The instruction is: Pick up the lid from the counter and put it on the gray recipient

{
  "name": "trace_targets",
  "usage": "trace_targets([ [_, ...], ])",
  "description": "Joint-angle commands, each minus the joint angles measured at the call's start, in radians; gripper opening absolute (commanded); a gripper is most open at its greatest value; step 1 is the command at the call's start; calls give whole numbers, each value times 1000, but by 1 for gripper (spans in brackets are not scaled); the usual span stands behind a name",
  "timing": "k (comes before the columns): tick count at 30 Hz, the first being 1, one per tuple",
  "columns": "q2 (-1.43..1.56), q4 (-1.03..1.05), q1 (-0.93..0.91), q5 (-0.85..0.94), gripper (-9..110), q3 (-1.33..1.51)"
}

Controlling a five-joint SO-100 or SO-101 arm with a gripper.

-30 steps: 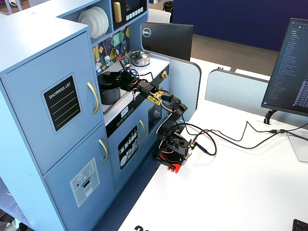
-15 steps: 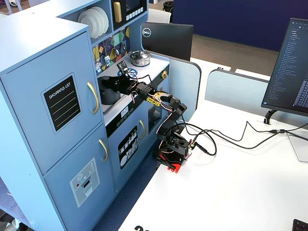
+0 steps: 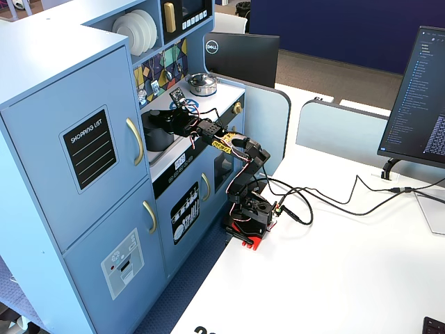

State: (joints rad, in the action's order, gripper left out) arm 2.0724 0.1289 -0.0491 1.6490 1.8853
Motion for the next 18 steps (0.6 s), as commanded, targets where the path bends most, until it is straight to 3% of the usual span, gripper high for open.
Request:
trace_targets([
  [1,17,-34,-20,21,0,-17],
  [5,23,-31,-15,15,0,-17],
  [9,32,-17,-25,31,24,-17],
  [12,44,-17,-25,23,32,-17],
  [18,112,-6,-6,46,34,-34],
])
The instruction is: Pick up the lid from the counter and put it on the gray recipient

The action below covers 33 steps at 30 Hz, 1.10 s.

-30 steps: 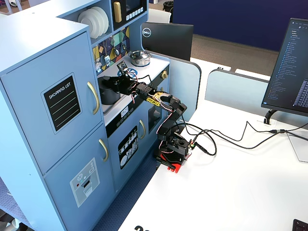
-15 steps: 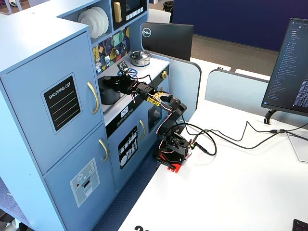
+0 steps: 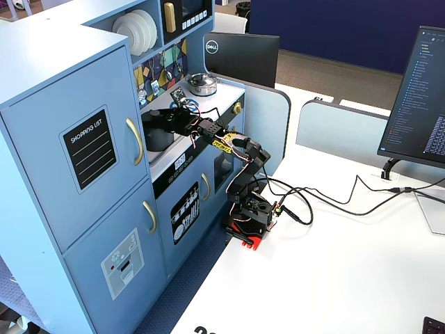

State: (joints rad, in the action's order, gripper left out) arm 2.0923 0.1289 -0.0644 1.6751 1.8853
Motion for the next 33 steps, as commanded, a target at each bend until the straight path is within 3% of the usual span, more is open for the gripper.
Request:
trace_targets([
  [1,118,15,17,29,33,-37],
  [6,357,334,75,31,27,-9],
  [15,841,721,54,-12,22,414],
  [30,1083,632,54,-54,9,1112],
  [33,1080,793,67,-69,0,1114],
])
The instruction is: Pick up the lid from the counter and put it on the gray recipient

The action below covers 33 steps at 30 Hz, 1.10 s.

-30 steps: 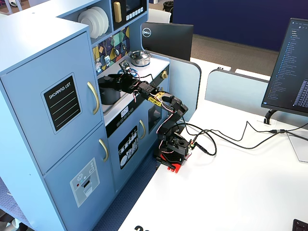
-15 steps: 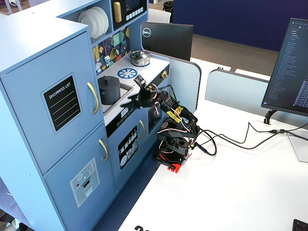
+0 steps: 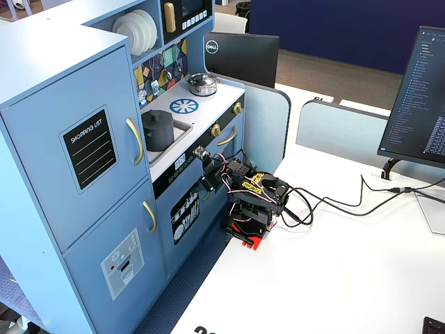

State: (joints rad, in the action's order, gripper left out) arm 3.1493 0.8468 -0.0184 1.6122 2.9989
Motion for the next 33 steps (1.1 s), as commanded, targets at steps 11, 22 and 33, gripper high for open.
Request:
trace_targets([
  [11,29,580,43,-196,0,2],
  [22,29,681,23,-107,3,2],
  [33,29,683,18,-103,4,2],
])
